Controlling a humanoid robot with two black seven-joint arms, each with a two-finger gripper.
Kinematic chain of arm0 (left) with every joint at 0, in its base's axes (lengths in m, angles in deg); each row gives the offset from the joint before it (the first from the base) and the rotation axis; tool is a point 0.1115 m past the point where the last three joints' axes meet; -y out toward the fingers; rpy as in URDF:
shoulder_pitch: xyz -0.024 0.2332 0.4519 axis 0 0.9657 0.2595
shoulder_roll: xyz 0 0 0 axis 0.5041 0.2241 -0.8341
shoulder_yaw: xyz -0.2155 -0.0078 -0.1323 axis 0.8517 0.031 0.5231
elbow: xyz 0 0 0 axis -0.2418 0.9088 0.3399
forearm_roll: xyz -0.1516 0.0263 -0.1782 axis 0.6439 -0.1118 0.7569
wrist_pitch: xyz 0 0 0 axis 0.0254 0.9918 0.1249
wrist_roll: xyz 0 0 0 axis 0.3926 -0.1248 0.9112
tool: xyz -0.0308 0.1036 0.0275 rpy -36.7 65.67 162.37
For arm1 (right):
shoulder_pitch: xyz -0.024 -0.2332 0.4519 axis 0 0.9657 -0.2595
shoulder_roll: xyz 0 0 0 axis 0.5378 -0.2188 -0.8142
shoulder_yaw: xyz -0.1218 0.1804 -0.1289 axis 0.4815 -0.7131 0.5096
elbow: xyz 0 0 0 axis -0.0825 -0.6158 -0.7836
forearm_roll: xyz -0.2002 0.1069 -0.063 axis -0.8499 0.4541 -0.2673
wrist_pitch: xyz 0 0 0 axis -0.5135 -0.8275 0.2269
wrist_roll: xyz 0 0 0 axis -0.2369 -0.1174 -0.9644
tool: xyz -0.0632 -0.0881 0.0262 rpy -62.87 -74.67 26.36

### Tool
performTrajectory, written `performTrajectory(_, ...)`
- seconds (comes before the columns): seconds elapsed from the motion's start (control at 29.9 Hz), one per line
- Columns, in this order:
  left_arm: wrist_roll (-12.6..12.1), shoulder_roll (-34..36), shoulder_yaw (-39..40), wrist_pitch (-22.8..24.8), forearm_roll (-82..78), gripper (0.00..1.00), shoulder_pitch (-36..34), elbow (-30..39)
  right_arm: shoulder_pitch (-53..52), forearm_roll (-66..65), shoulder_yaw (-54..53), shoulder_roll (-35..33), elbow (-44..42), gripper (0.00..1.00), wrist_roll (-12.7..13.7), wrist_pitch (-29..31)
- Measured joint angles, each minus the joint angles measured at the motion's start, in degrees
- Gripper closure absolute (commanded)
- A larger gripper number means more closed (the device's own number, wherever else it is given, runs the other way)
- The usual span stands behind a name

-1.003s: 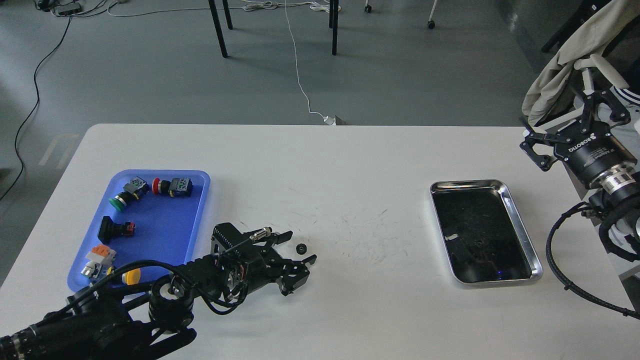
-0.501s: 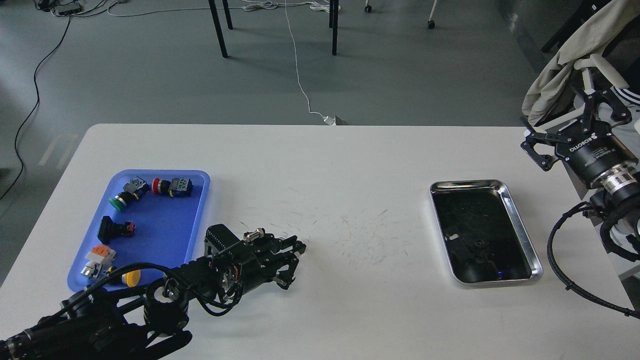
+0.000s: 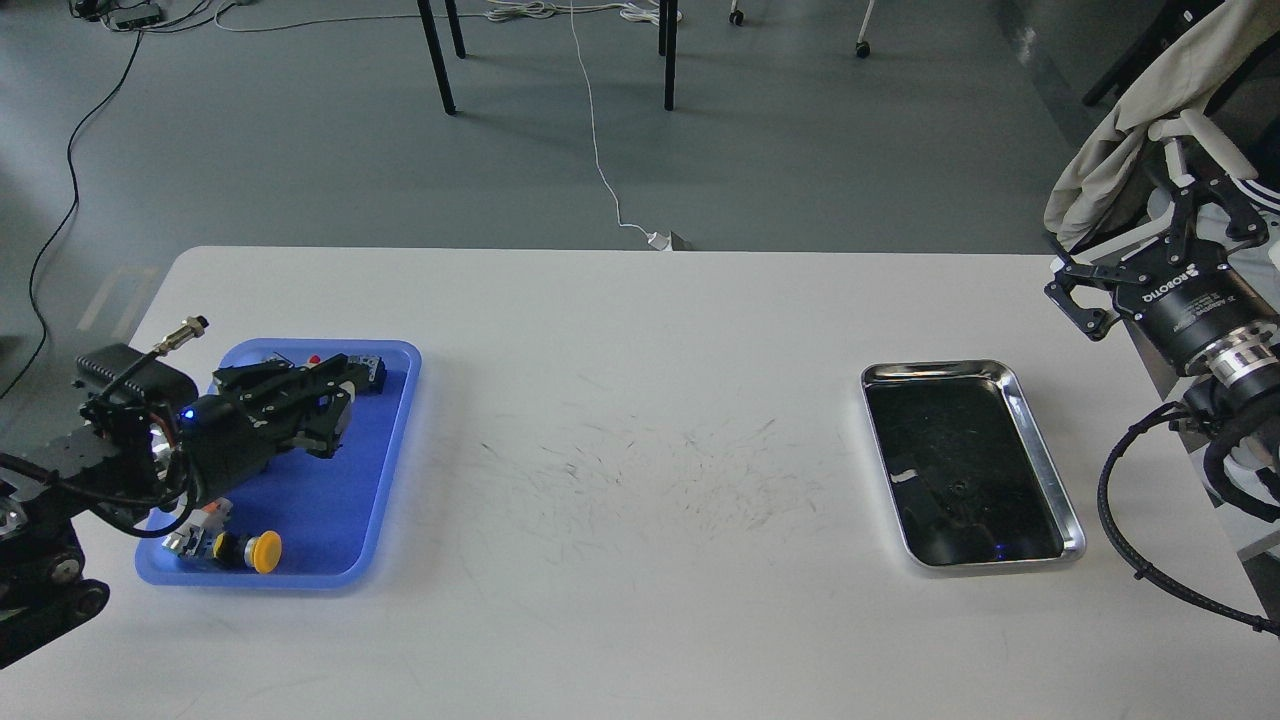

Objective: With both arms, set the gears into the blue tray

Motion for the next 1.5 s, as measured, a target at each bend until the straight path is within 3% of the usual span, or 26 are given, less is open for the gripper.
performTrajectory(0.17,1.54,-1.79,-0.18,-4.12,2.17,0.93,2.97,-7.29,0.06,0.0,0.0,-0.12,-0.03,0.04,0.0,0.0)
performTrajectory(0.5,1.81,-9.9,-0.25,-4.52,2.53,0.87,3.21,-16.63,0.0,0.0,0.42,-0.36,0.0,0.04,0.09,0.0)
performTrajectory(0.53,1.84,-10.43,-0.27,-4.52,2.53,0.83,3.2,-17.31,0.0,0.0,0.64,-0.36,0.0,0.04,0.09,0.0)
performTrajectory(0.67,1.93,-12.17,-0.28,-4.53,2.53,0.45,3.15,-19.43,0.0,0.0,1.16,-0.36,0.0,0.04,0.09,0.0)
performTrajectory(0.77,1.94,-12.75,-0.21,-4.59,2.58,0.09,3.11,-20.01,0.0,0.0,1.28,-0.37,-0.02,0.04,0.09,0.0)
performTrajectory(0.87,1.94,-12.88,0.21,-4.61,3.58,0.03,2.59,-19.91,0.0,0.0,1.29,-0.36,-0.02,0.04,0.09,0.0)
performTrajectory(1.04,1.99,-12.15,0.75,-4.62,6.14,0.02,0.0,-17.7,-0.22,0.0,1.29,-0.43,0.06,0.04,0.09,0.0)
performTrajectory(1.2,1.94,-11.02,1.77,-4.27,14.39,0.02,-7.11,-16.25,-0.96,-0.05,1.43,-1.37,0.81,0.04,0.24,0.0)
performTrajectory(1.5,0.03,-17.35,2.01,-3.05,59.42,0.02,-23.6,-20.04,-5.19,-10.93,3.09,-4.29,7.52,0.04,1.03,0.0)
